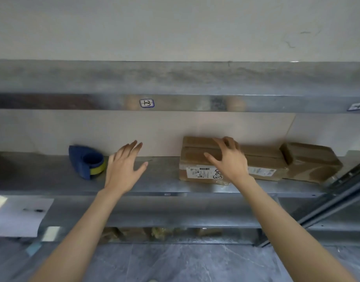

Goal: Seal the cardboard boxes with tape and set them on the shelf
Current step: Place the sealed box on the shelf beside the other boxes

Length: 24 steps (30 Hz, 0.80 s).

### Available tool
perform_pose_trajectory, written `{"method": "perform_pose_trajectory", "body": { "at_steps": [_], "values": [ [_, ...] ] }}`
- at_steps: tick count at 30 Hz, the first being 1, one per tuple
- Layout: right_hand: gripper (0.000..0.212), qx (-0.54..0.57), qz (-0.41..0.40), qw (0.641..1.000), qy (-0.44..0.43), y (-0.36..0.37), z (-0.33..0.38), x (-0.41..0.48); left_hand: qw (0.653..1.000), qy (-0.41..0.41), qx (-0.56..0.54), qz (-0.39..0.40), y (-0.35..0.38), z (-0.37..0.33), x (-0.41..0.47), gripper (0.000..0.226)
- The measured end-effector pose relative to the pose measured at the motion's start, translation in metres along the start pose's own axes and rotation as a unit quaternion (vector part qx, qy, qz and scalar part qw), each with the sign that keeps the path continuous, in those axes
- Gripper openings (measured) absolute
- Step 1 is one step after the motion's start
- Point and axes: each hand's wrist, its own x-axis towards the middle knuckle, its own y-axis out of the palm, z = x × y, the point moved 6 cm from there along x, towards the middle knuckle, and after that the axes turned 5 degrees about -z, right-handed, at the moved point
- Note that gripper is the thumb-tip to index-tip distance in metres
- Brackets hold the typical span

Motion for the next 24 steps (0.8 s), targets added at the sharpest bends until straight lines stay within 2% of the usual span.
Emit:
{"method": "perform_pose_trajectory", "body": {
  "at_steps": [12, 15, 24],
  "values": [
    [0.074, -0.029, 0.060, 0.994, -0.089, 0.036, 0.128, 0.034, 0.994, -0.074, 0.071, -0.042, -0.040, 0.079, -0.013, 0.074],
    [0.075, -0.034, 0.073, 0.991, -0.108, 0.044, 0.169, 0.037, 0.991, -0.091, 0.081, -0.057, -0.055, 0.110, -0.022, 0.068],
    [0.077, -0.027, 0.091, 0.984, -0.151, 0.084, 0.323, 0.015, 0.984, -0.135, 0.100, -0.053, -0.101, 0.231, -0.067, 0.075]
  ]
}}
